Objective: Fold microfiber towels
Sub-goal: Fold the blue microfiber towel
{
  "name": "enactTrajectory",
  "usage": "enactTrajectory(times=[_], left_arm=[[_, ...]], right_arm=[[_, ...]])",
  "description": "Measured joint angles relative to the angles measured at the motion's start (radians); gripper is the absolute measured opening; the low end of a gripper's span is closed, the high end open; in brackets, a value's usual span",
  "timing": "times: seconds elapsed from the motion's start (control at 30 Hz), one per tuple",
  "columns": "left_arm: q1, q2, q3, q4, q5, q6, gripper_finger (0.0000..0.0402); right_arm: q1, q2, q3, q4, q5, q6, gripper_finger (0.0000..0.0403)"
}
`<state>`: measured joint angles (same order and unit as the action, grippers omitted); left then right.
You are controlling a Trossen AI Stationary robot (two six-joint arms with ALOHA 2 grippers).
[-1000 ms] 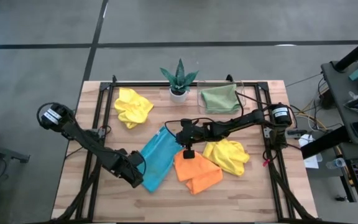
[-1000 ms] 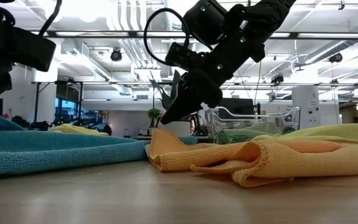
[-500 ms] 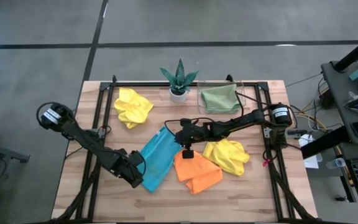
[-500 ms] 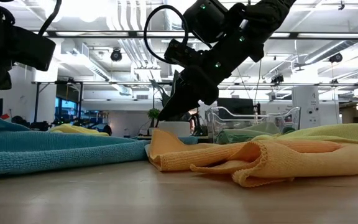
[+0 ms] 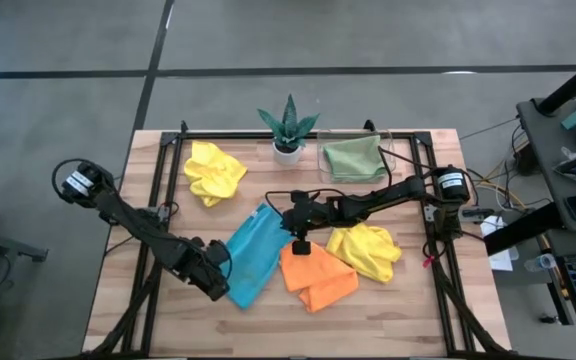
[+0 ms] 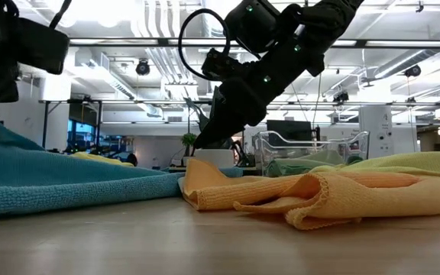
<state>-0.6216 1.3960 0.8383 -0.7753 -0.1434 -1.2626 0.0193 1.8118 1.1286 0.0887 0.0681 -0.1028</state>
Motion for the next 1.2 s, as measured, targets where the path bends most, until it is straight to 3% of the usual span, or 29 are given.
enactTrajectory(times=[0.17, 0.4, 0.57, 0.77, 0.97, 1.2], left_arm=[[0.000, -0.001, 0.000, 0.074, -0.049, 0.086, 0.0000], [0.000, -0.001, 0.000, 0.317, -0.062, 0.257, 0.0000], [0.000, 0.004, 0.000, 0.453, -0.076, 0.336, 0.0000], [0.000, 0.076, 0.000, 0.654, -0.103, 0.417, 0.0000], [0.000, 0.188, -0.001, 0.776, -0.082, 0.432, 0.0000], [0.000, 0.240, -0.010, 0.873, -0.072, 0.433, 0.0000]], right_arm=[[0.000, 0.000, 0.000, 0.019, -0.025, 0.020, 0.0086], [0.000, 0.000, 0.001, 0.078, -0.027, 0.035, 0.0156], [0.000, 0.000, 0.001, 0.095, -0.027, 0.028, 0.0186], [-0.004, 0.019, 0.001, 0.184, -0.024, 0.064, 0.0194], [-0.037, 0.058, 0.051, 0.168, -0.030, 0.092, 0.0194], [-0.110, 0.117, 0.176, 0.031, -0.200, 0.016, 0.0189]])
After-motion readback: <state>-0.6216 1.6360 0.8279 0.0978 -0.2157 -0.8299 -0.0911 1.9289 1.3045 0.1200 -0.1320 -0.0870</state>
